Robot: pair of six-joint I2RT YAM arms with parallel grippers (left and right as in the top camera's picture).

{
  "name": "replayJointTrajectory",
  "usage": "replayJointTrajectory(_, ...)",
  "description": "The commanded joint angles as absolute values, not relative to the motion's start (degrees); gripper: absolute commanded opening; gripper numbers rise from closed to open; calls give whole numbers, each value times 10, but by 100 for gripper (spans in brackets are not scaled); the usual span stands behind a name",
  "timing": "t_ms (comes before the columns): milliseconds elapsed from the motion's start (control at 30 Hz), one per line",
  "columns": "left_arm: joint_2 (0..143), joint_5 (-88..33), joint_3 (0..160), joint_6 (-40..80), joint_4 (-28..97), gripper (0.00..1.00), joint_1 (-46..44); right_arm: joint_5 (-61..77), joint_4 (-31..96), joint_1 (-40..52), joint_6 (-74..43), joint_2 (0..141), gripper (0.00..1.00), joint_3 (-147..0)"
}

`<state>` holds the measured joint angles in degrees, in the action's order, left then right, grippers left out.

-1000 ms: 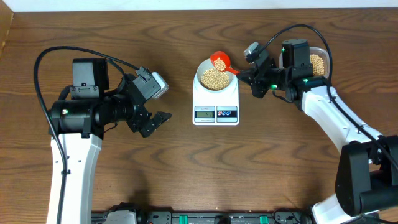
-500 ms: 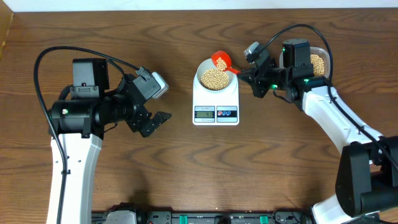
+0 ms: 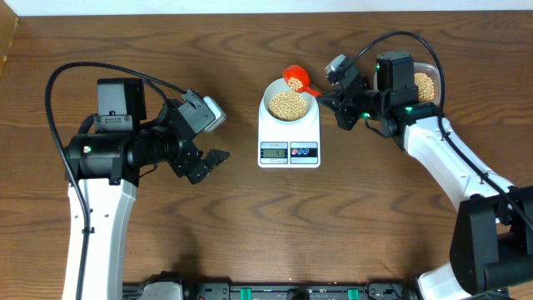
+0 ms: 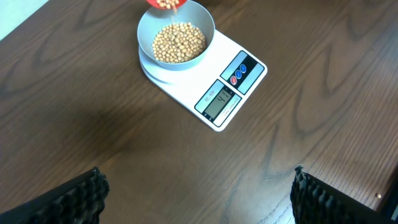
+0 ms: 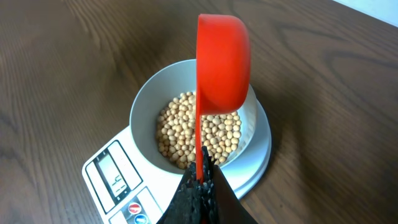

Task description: Scoop item into bowl and weigh 50g on scale

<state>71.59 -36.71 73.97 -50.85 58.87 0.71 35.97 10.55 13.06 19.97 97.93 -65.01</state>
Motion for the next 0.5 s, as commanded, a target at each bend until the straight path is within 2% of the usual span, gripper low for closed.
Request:
replayJointTrajectory(0,720,-364,748,-505,591,96,10,355,109,134,204,960,1,-648)
replayJointTrajectory(467,720,-364,748,-505,591,96,10,355,114,135,202,960,1,-648)
